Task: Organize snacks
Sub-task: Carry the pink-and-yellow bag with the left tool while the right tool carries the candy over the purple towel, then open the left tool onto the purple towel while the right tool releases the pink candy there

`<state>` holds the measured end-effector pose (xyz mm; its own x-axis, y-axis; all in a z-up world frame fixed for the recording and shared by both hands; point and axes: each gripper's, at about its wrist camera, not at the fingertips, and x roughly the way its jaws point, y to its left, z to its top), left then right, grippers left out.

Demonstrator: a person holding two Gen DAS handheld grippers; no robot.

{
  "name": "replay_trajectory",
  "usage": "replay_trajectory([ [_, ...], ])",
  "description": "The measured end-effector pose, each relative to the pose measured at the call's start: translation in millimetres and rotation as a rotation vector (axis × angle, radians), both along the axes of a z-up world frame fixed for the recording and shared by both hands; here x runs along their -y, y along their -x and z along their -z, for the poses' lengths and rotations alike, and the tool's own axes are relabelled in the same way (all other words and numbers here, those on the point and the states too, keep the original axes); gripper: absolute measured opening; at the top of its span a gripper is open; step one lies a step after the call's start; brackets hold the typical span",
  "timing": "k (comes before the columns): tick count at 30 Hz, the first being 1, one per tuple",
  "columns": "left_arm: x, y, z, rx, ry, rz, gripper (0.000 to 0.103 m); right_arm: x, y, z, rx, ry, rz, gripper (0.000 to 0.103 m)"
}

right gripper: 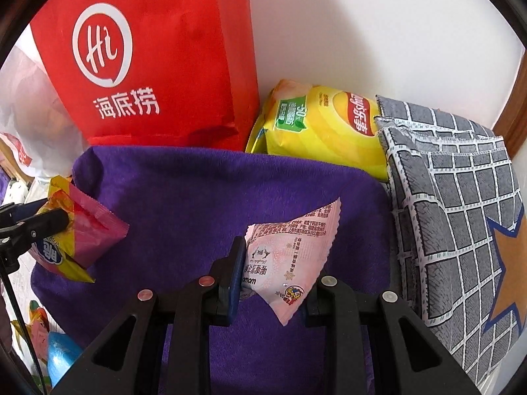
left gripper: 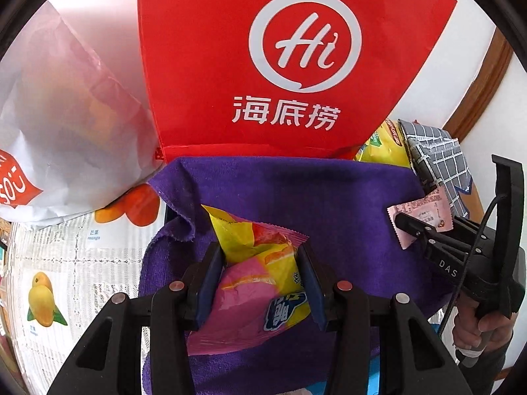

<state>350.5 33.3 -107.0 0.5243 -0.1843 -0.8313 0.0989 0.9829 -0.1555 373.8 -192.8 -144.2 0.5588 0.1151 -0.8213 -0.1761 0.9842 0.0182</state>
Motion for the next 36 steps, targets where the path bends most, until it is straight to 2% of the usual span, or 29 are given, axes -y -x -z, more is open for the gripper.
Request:
replay_trajectory([
  [9,4,-2,2,-0.014,-0.004,0.007,0.045,-1,-2,0,-0.022,0.02,-0.01,0.027],
  [21,7,-5,8,-0.031,-0.007,0.005,0.045,-13,-6,16,-0.036,0.062,-0.008,0.029],
  [24,7,-4,8,-0.03,-0.008,0.006,0.045,-11,-3,12,-0.029,0.057,0.0,0.033],
  [27,7,-4,7,-0.031,-0.004,0.009,0.045,-9,-2,8,-0.009,0.052,0.011,0.047],
  [31,7,-2,4,-0.03,0.014,0.014,0.045,-3,3,-3,0.024,0.027,0.022,0.05],
  [32,7,-1,2,-0.025,0.025,0.015,0.045,-2,4,-6,0.028,0.023,0.024,0.054],
  [35,6,3,-3,-0.02,0.032,0.013,0.049,2,10,-15,0.042,0.011,0.048,0.067],
  [36,6,5,-6,-0.015,0.032,0.014,0.054,3,11,-19,0.044,0.006,0.056,0.067],
])
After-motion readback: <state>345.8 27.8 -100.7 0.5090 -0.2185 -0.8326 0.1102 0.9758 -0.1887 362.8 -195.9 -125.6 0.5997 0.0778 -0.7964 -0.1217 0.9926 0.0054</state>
